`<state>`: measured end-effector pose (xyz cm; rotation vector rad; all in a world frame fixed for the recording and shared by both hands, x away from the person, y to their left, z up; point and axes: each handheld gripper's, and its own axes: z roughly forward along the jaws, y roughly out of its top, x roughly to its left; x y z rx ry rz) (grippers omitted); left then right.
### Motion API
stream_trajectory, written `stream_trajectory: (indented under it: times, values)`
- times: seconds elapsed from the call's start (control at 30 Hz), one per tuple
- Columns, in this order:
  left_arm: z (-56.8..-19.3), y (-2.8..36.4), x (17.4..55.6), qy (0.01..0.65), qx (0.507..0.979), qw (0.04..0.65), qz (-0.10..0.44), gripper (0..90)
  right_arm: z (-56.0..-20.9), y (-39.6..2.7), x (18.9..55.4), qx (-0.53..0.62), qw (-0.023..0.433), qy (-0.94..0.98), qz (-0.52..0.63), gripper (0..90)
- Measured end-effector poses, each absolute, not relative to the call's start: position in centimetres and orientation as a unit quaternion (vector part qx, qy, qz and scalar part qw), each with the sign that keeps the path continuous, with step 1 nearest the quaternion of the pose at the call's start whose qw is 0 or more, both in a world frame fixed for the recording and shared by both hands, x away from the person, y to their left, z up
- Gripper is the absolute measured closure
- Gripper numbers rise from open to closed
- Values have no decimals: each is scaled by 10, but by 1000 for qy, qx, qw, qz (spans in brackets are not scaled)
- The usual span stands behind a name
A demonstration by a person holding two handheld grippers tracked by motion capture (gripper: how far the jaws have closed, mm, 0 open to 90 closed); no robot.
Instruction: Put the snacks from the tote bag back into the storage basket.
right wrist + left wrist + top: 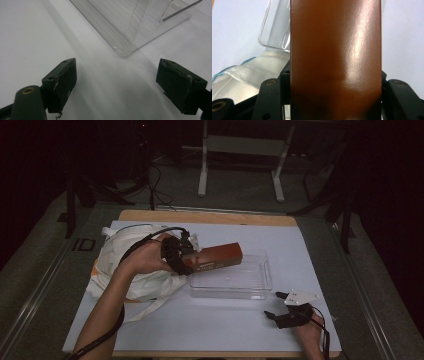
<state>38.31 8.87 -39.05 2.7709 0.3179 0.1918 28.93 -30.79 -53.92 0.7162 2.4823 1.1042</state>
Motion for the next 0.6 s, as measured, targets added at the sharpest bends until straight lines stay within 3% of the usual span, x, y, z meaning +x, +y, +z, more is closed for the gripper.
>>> stream_trajectory:
  times: [0.6]
  values:
    - [-397,75,384,96,980,164,61,438,-539,-308,289,251,166,871,387,169]
